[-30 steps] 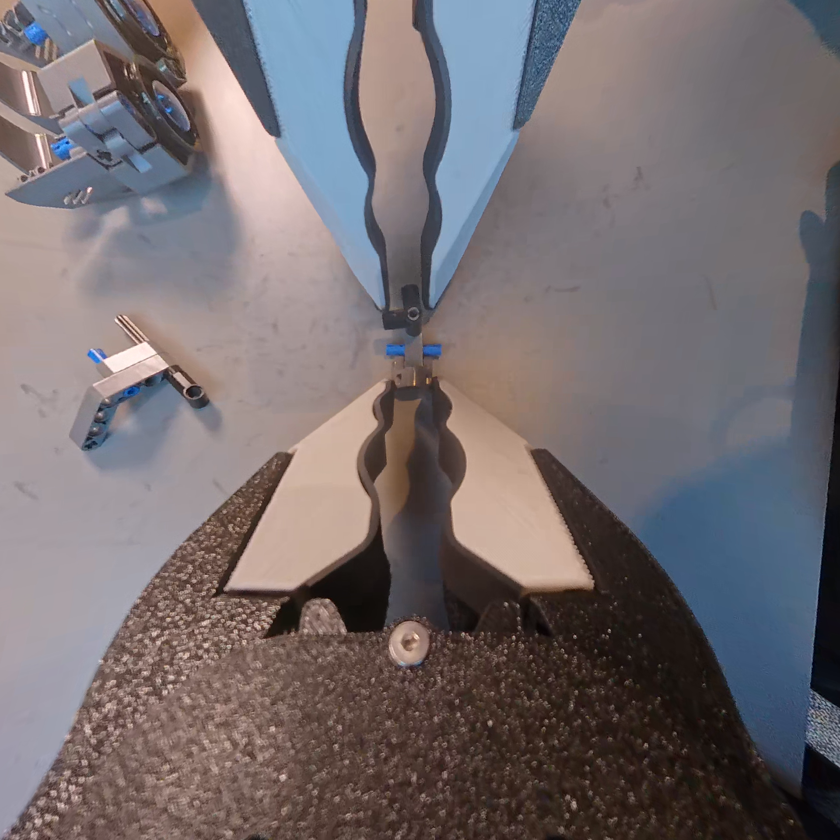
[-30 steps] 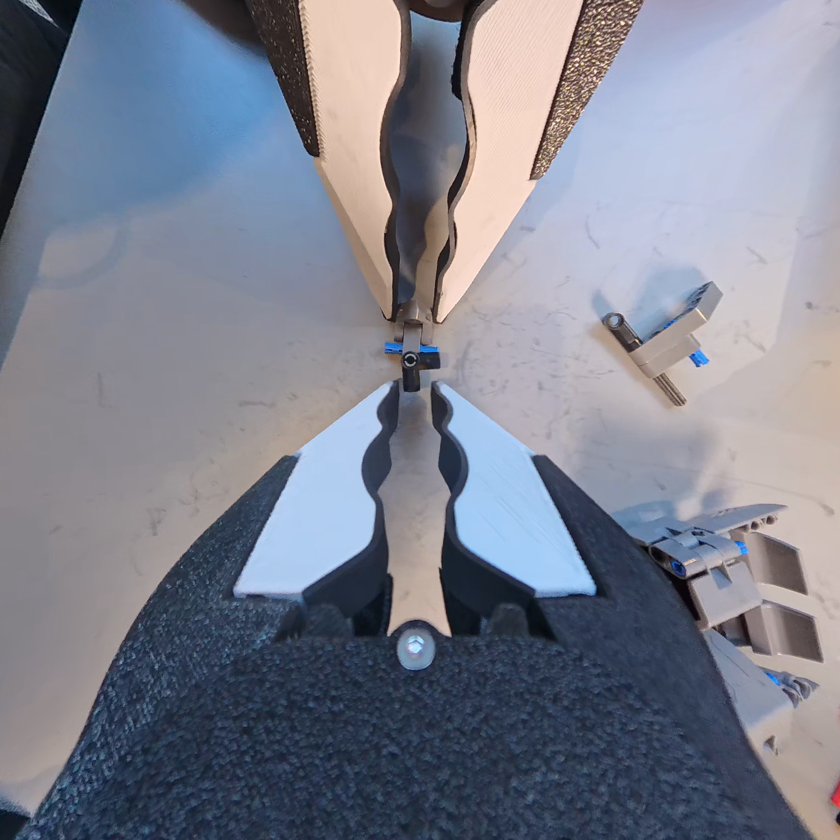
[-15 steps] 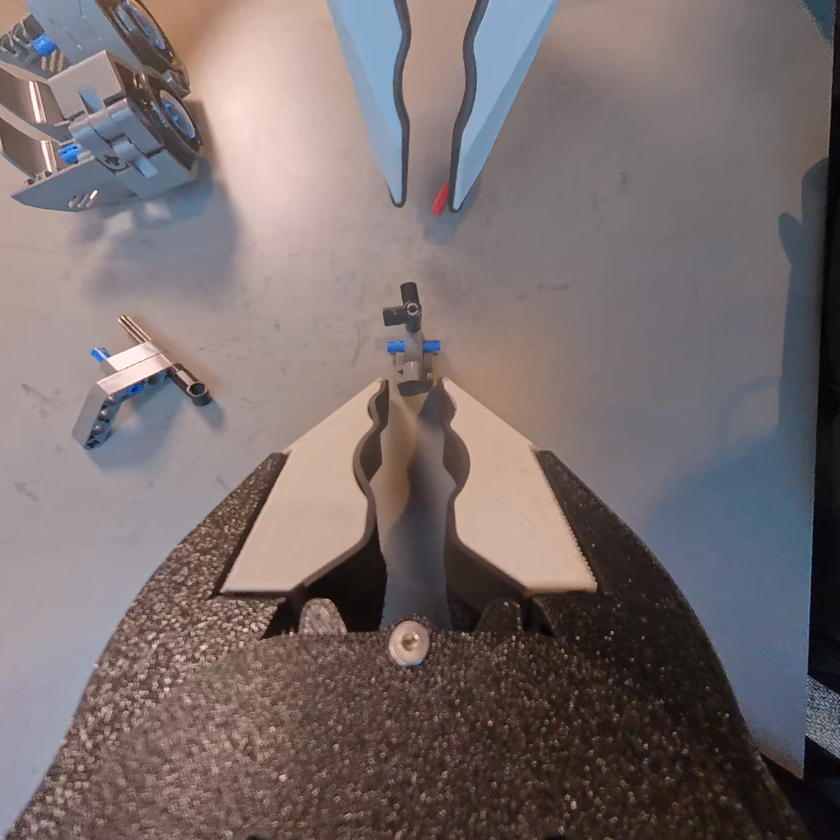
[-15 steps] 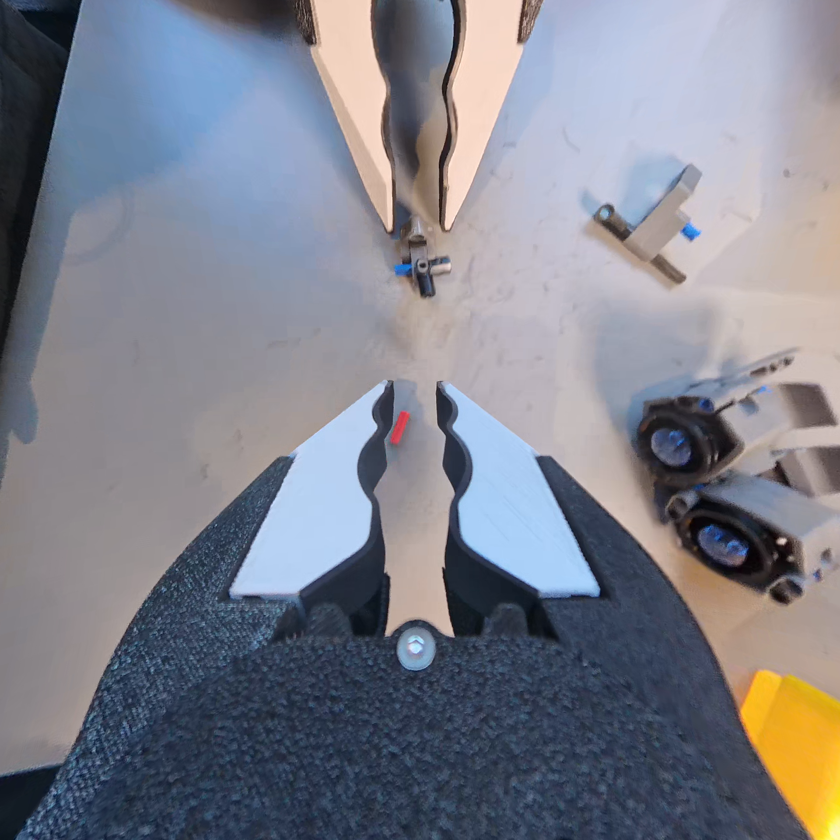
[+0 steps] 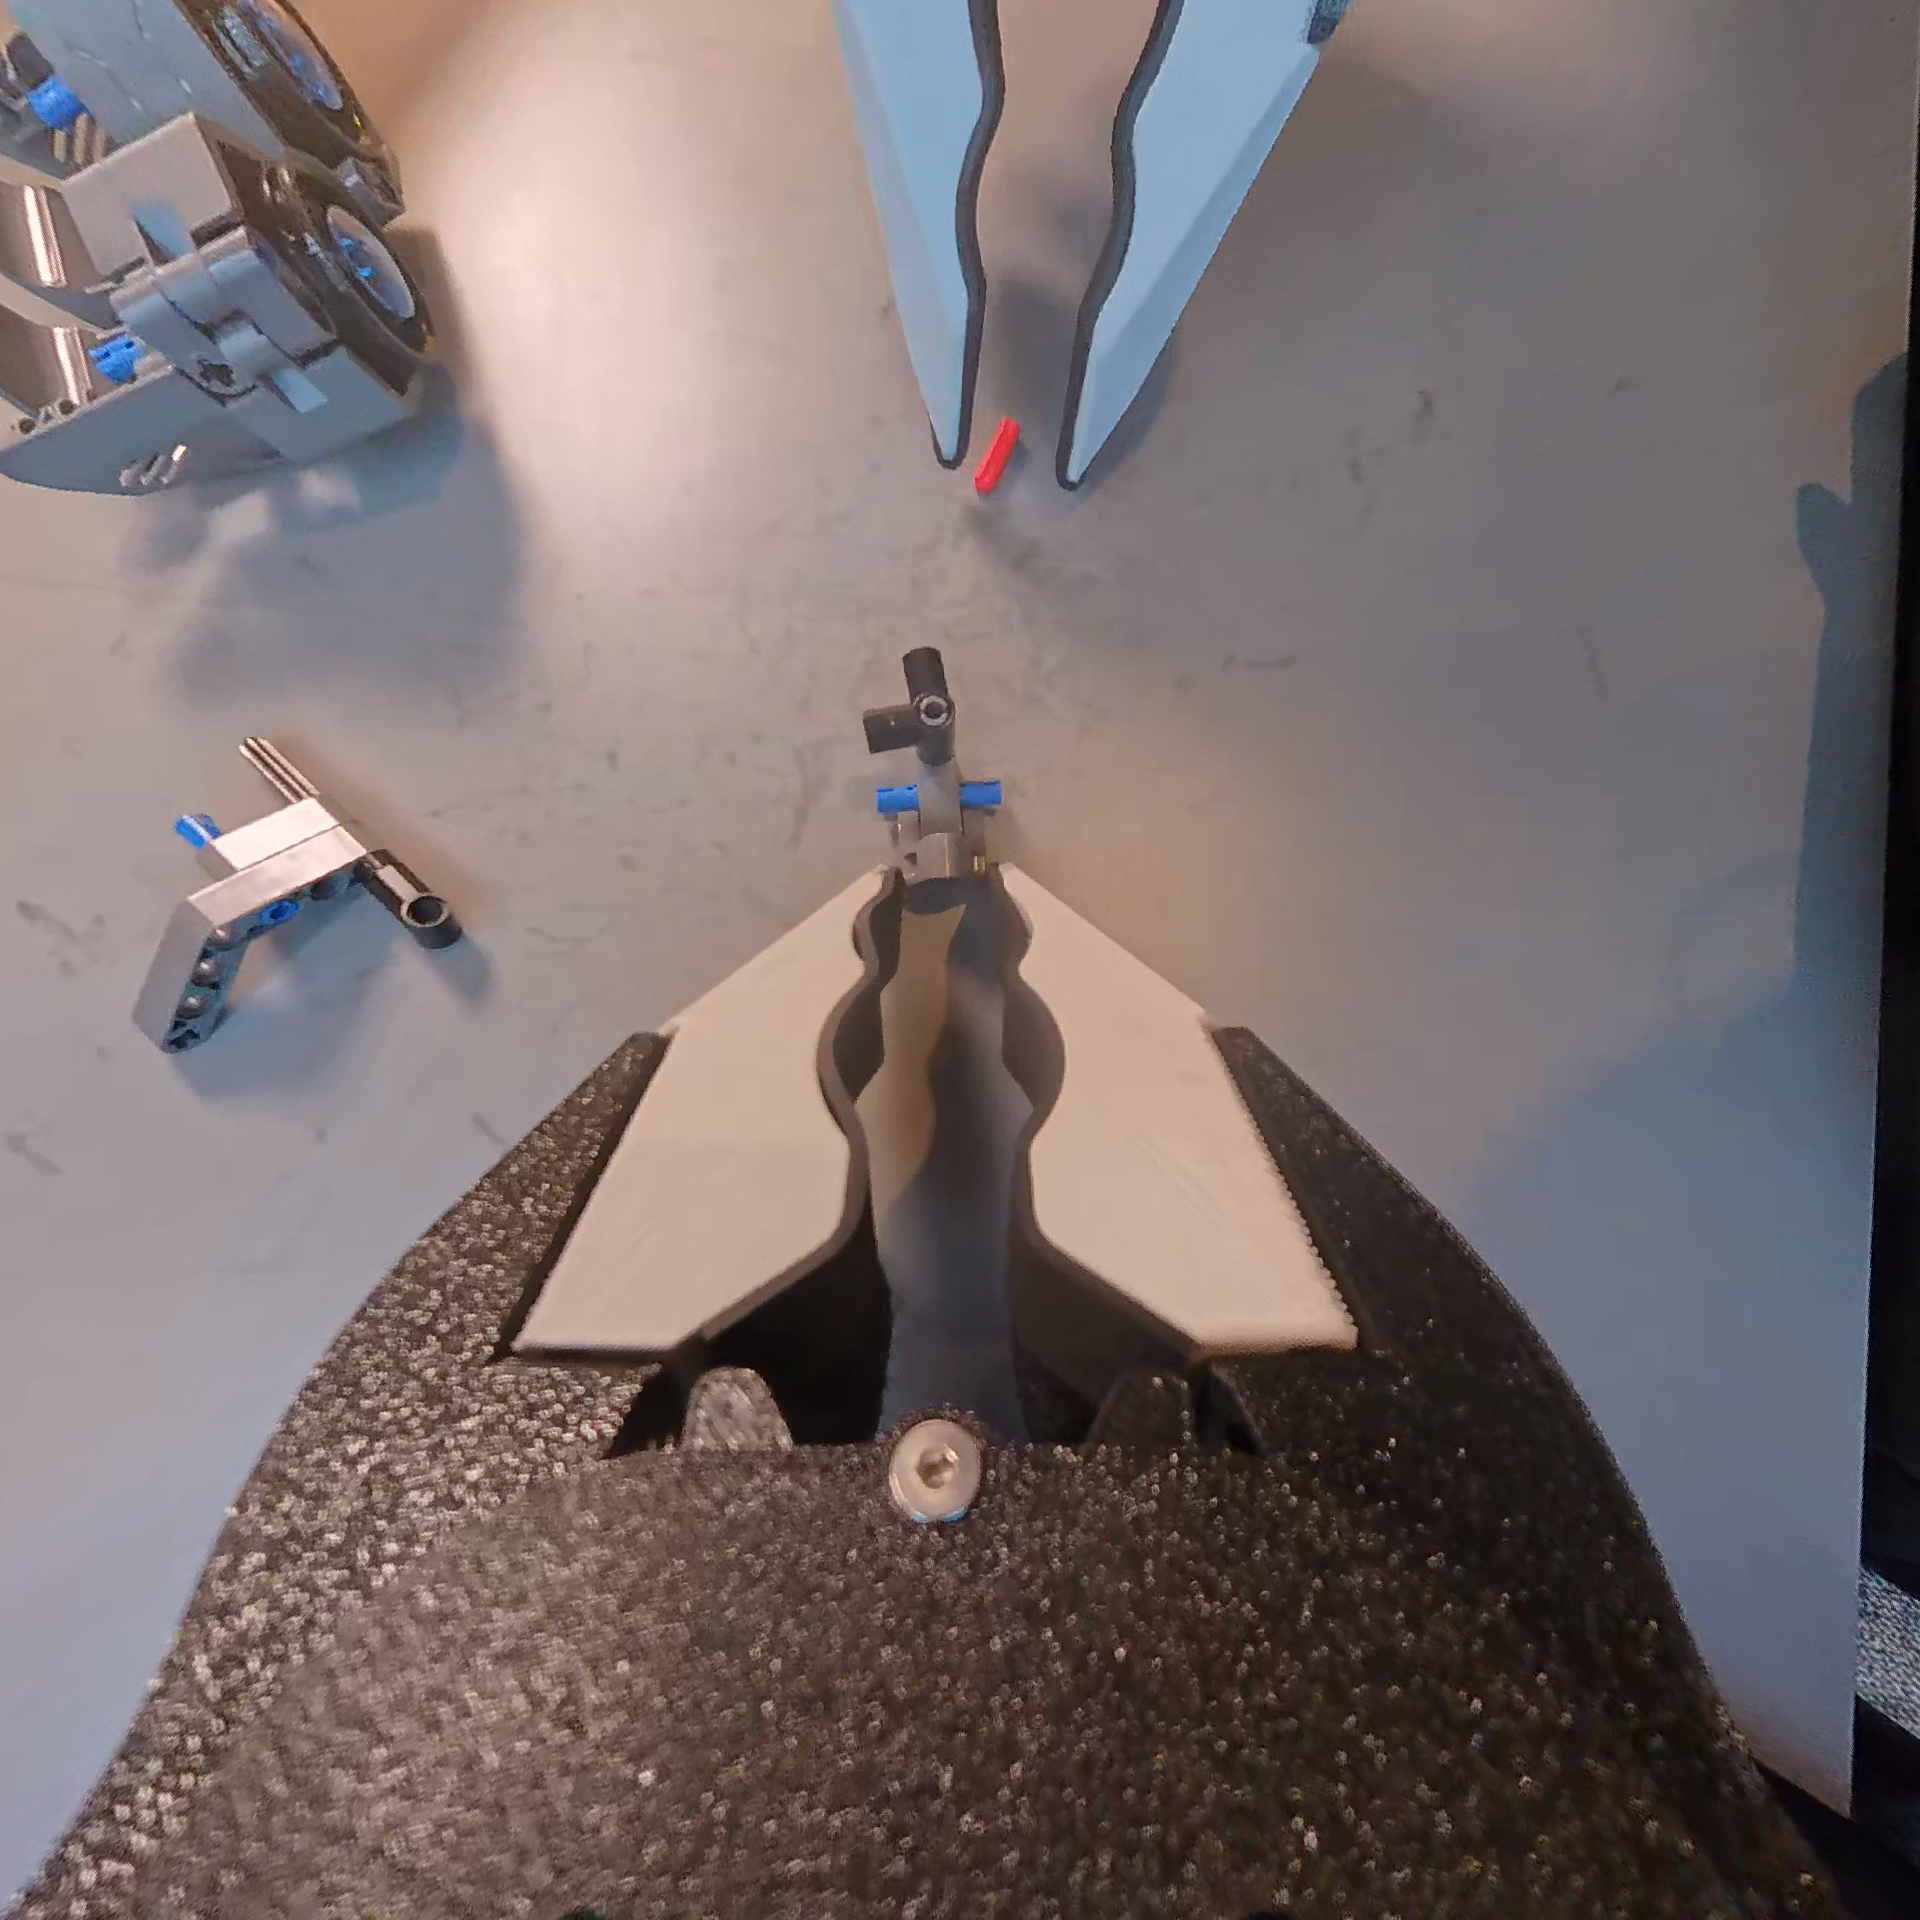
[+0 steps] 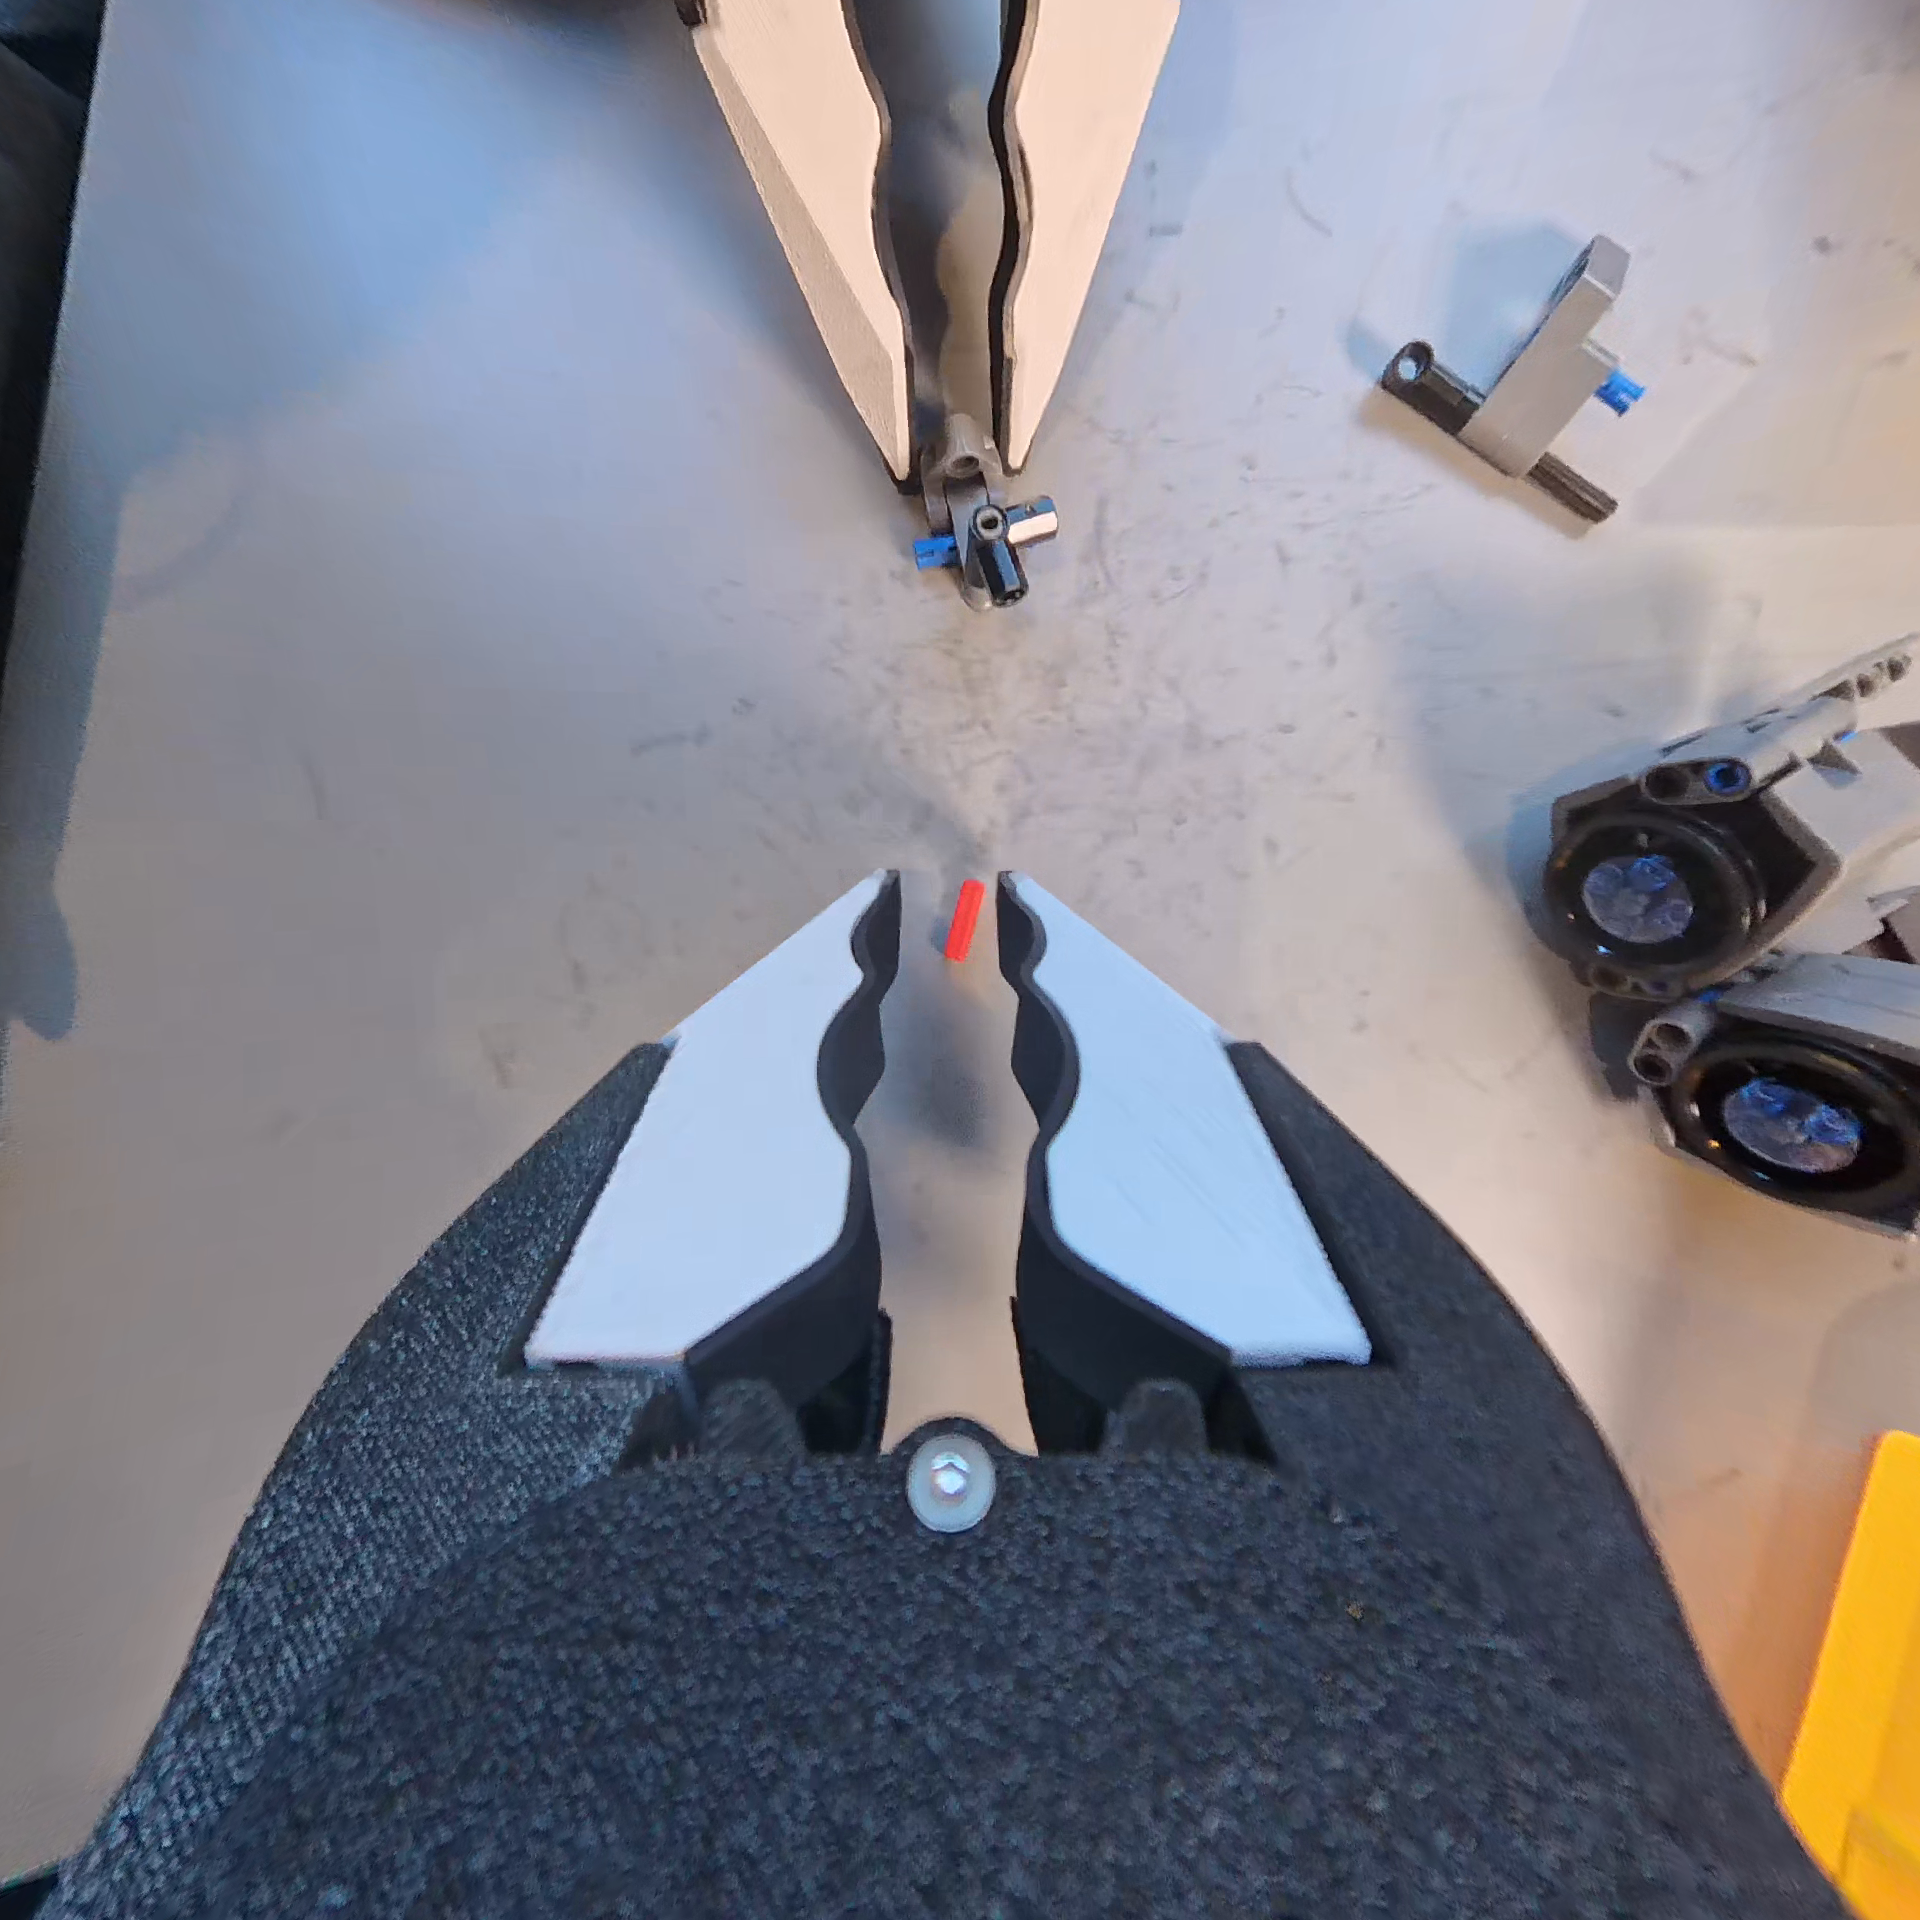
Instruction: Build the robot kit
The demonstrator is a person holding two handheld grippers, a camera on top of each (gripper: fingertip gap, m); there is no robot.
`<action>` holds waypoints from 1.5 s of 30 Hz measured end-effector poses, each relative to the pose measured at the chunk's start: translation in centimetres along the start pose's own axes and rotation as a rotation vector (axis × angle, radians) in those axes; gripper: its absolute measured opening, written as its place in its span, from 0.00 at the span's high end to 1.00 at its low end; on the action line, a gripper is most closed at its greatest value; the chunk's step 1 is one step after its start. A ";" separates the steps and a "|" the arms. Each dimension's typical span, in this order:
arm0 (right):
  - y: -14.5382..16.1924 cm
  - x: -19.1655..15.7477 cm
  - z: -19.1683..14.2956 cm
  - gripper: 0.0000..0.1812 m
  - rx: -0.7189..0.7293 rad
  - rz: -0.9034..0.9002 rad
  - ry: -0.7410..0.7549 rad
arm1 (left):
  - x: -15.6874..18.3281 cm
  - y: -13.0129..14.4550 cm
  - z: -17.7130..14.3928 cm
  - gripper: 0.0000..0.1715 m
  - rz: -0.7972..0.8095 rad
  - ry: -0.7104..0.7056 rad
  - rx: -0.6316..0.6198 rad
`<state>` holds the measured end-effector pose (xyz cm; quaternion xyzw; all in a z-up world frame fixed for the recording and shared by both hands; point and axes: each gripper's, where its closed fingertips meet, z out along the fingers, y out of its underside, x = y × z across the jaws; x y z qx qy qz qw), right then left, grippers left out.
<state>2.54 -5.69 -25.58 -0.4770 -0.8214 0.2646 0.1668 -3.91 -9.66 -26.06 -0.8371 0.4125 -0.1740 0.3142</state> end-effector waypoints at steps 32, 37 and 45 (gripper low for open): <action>-1.3 -0.9 0.7 0.99 0.091 0.075 0.005 | 0.1 -0.4 0.4 0.93 0.010 0.005 0.013; -3.0 -1.4 1.1 0.99 0.121 0.074 0.015 | 1.0 -0.8 0.6 0.91 0.011 0.045 0.016; -3.1 -0.9 2.5 0.99 0.079 0.119 0.034 | -0.8 -1.0 -0.1 0.78 0.102 0.091 0.025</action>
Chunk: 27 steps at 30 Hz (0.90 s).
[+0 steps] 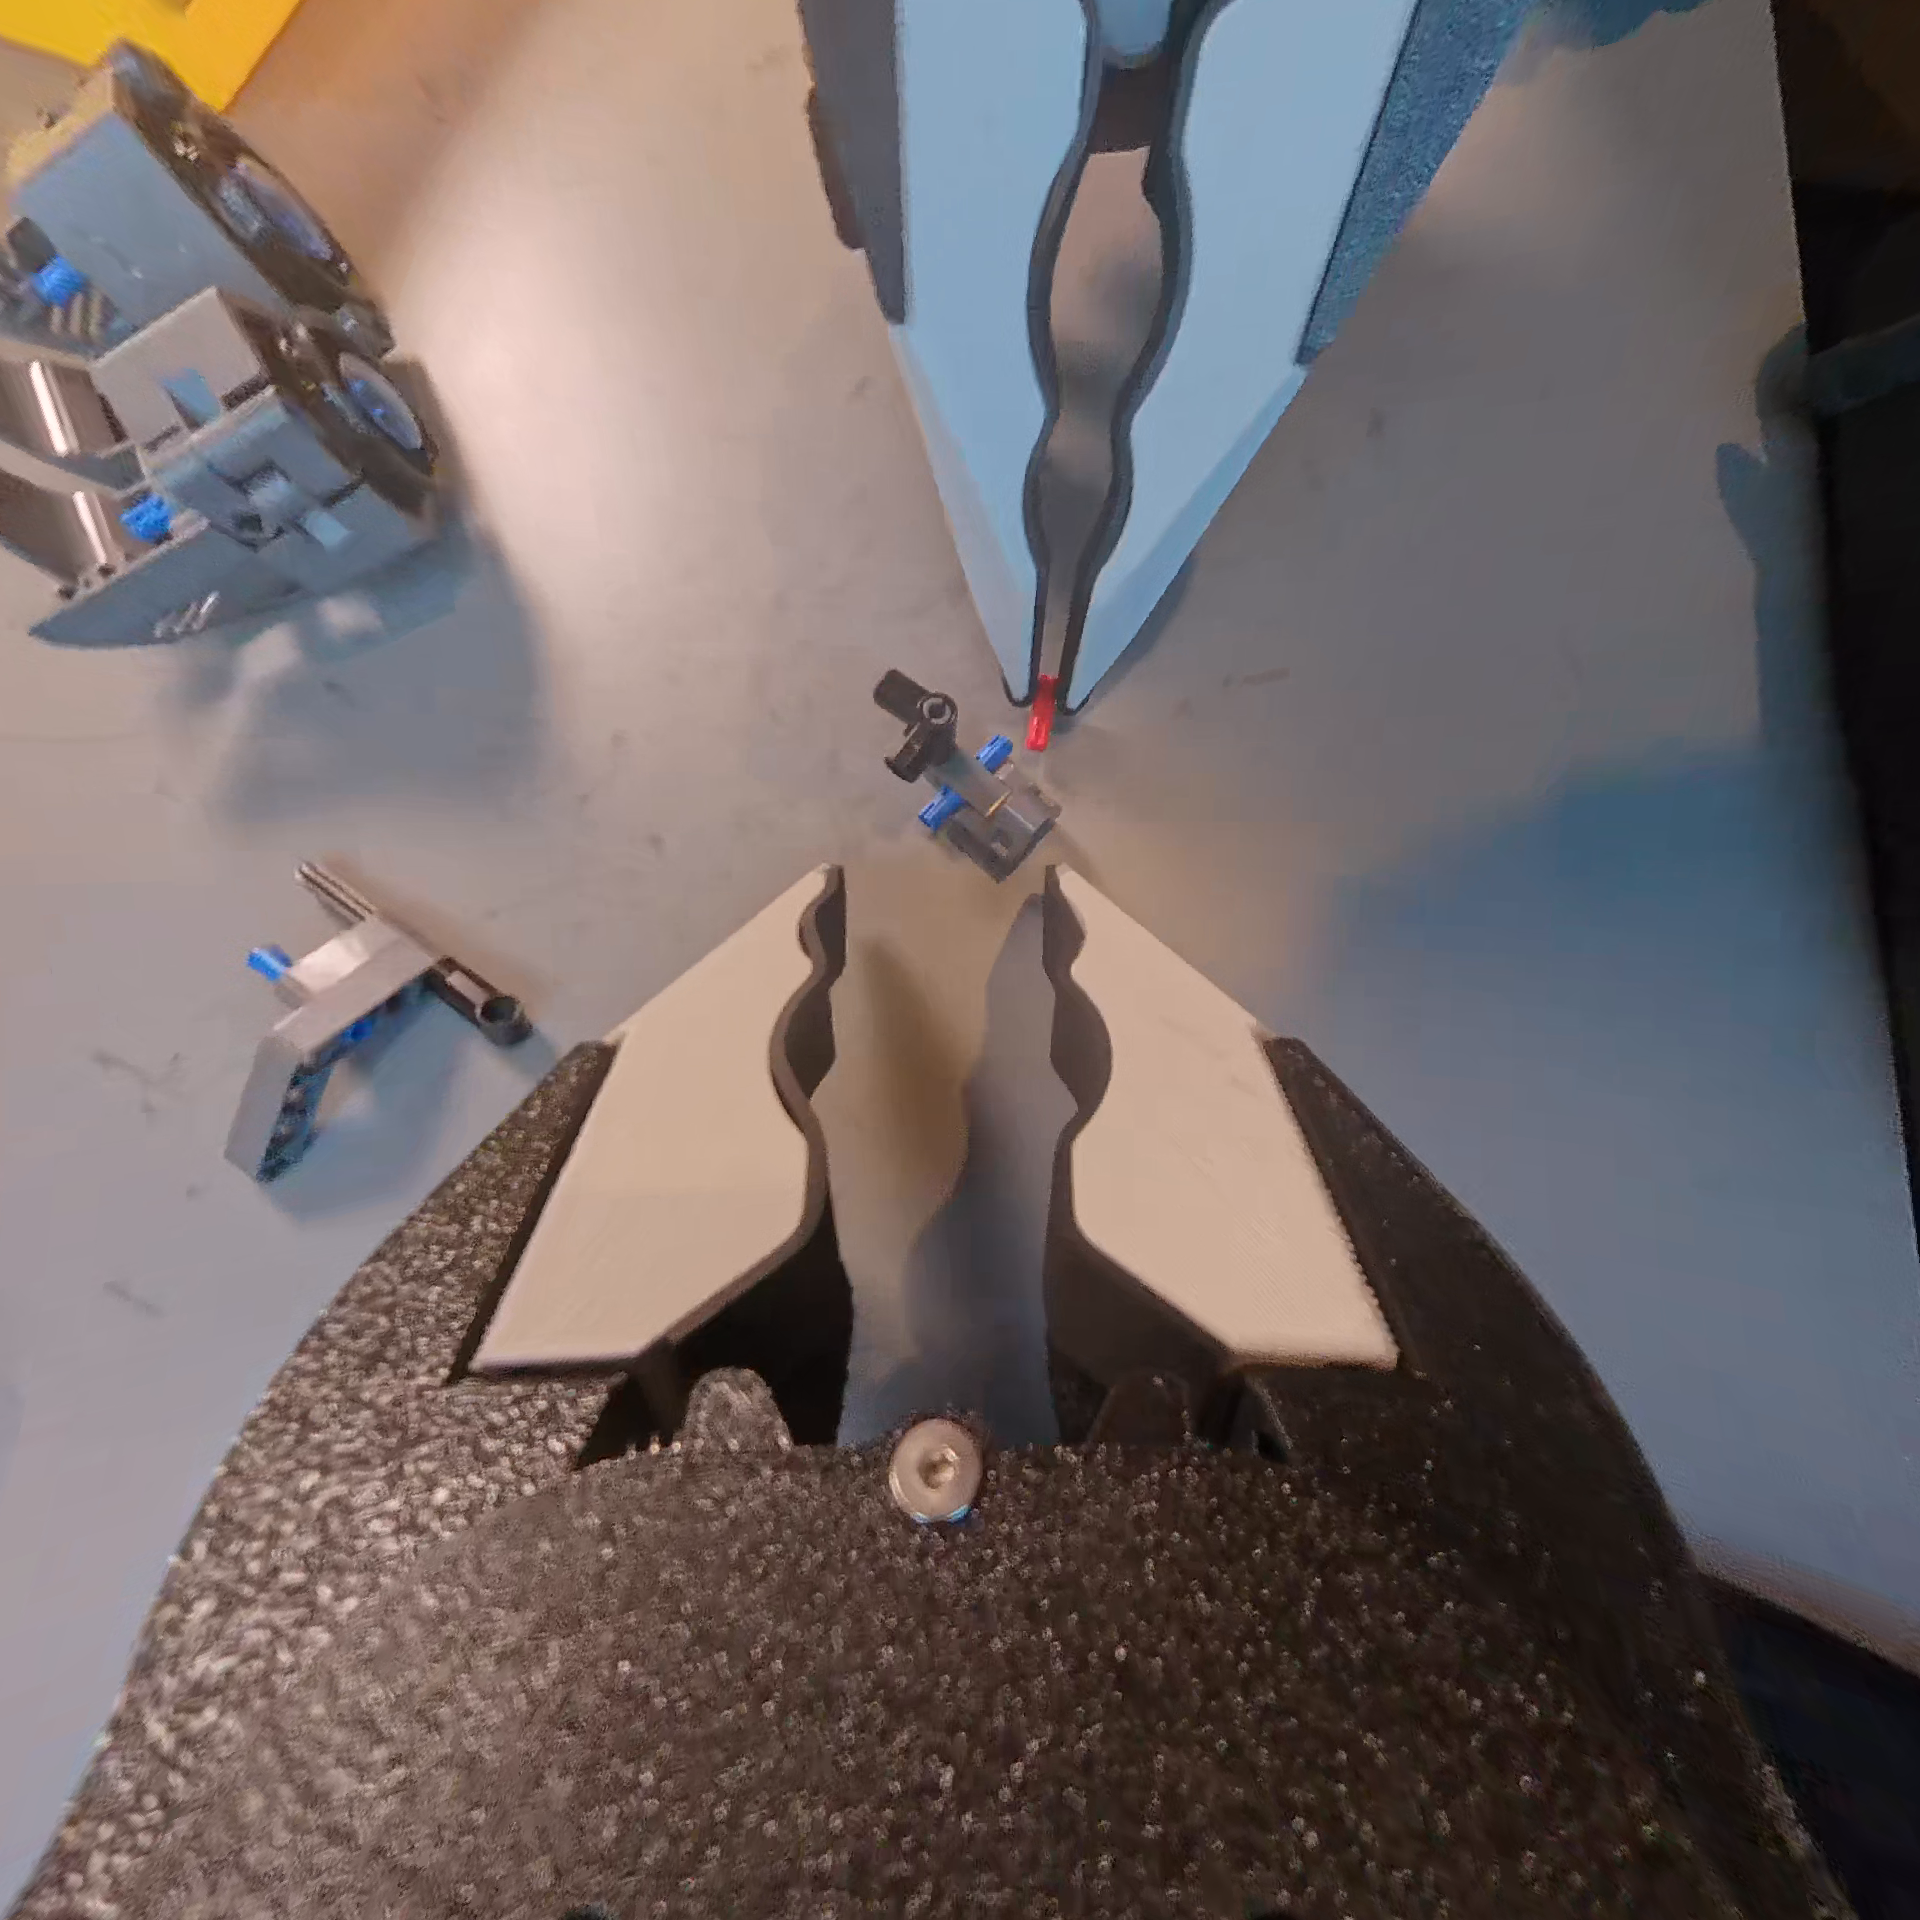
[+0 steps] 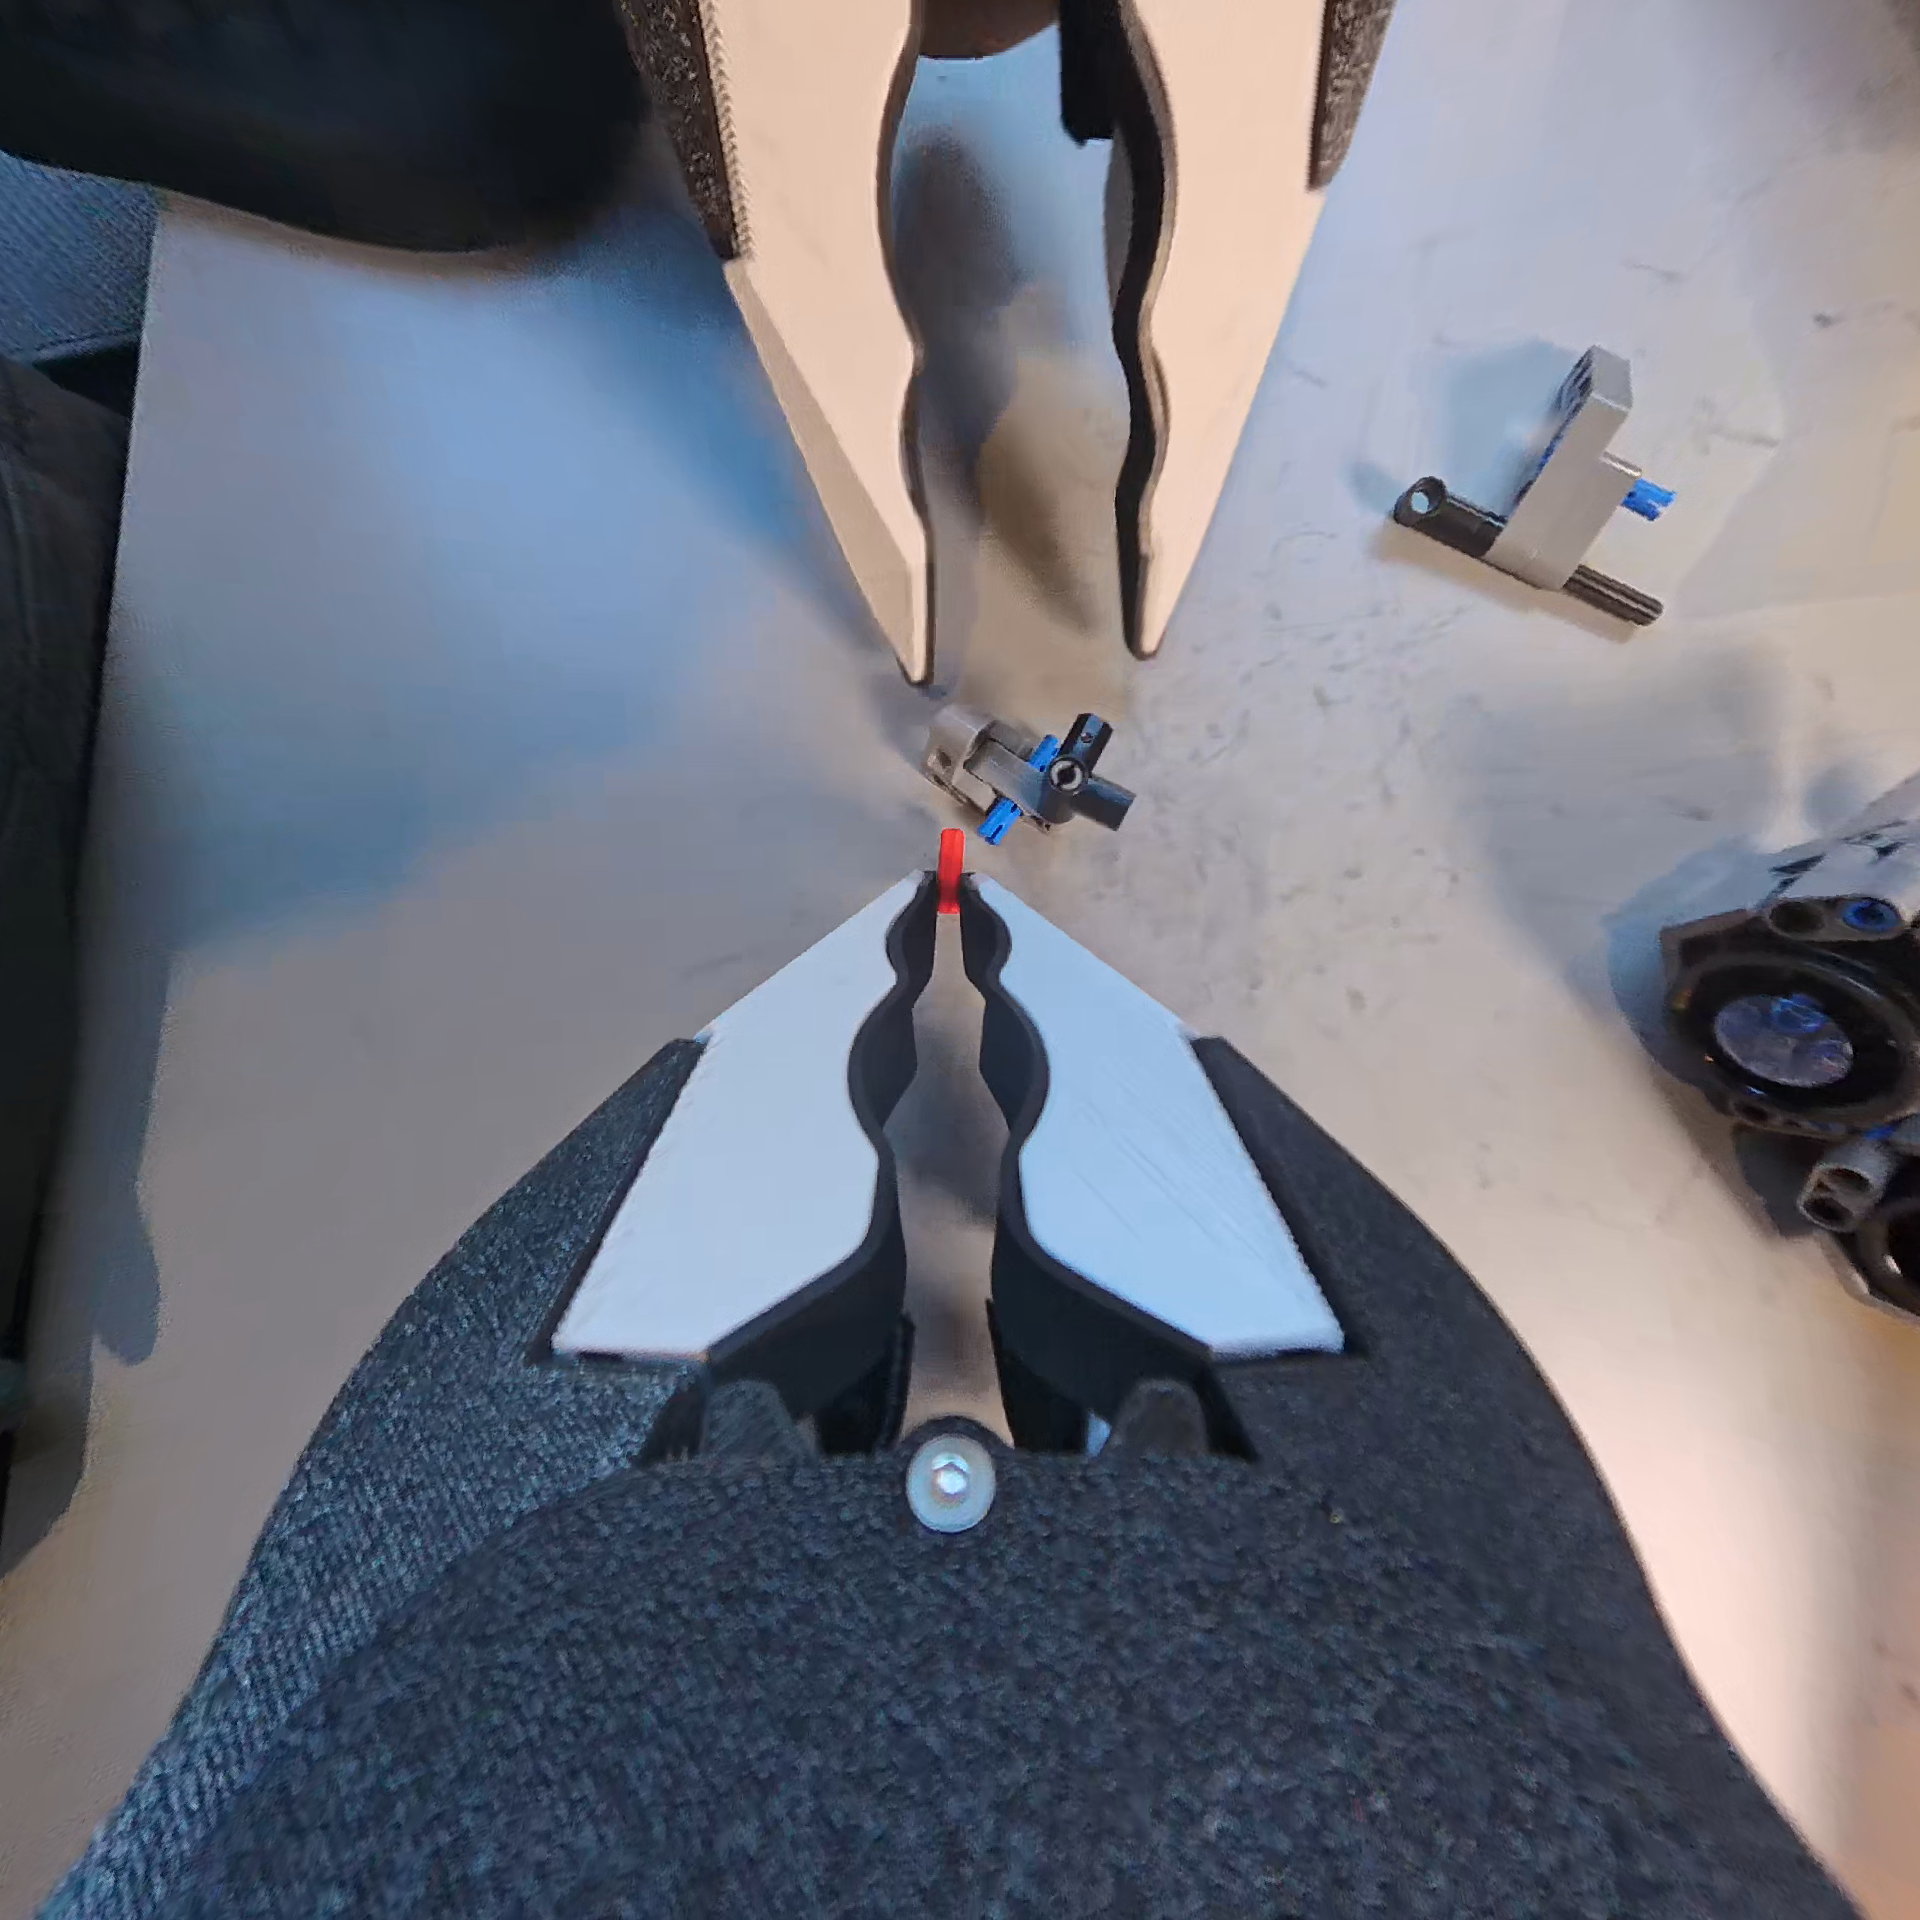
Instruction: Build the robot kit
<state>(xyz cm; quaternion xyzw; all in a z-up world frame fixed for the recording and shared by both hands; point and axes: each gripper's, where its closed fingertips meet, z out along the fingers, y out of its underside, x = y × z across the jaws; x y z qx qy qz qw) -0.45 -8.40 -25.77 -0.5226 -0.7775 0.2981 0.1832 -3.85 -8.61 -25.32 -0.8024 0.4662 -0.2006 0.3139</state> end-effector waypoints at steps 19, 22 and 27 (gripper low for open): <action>0.3 -0.3 0.1 0.99 0.013 0.039 -0.010 | 1.2 -0.8 1.9 0.76 0.176 0.151 -0.020; 0.3 -0.3 0.1 0.99 0.015 0.037 -0.008 | 1.2 -0.5 1.5 0.74 0.160 0.181 -0.035; 0.0 -0.3 0.3 0.99 0.021 0.039 0.000 | 0.3 -0.5 1.4 0.75 0.182 0.186 -0.057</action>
